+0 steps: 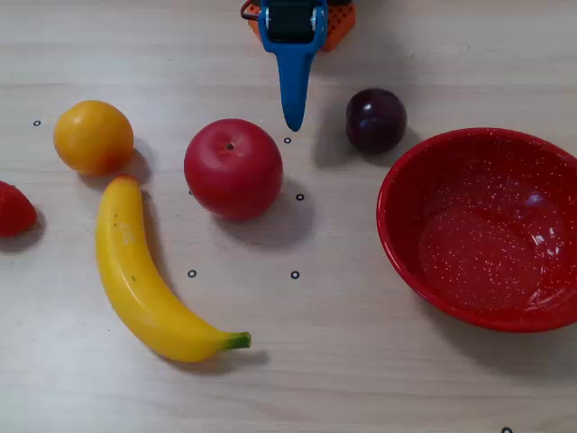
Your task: Put the plum in the red bowl.
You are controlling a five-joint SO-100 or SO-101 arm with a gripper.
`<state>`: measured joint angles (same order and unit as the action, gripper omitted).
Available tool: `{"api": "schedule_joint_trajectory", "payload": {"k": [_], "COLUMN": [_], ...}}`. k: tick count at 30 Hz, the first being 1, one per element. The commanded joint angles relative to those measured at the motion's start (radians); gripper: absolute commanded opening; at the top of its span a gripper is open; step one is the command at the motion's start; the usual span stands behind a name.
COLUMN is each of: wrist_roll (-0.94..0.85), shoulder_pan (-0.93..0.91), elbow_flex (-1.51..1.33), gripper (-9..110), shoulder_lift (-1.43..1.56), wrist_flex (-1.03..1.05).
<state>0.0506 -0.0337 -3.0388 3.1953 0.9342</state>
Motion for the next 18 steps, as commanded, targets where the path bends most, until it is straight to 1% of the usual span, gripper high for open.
{"api": "schedule_joint_trajectory", "payload": {"k": [1,11,18], "wrist_roll": [0.003,0.018,-0.058], "shoulder_pan": [0.018,0.008,-0.089], "elbow_flex": [-0.008,0.014,0.258], "gripper": [0,0,0], "shoulder_lift": [0.012,0.002,-0.183], "wrist_flex": [-0.005,-0.005,0.049]}}
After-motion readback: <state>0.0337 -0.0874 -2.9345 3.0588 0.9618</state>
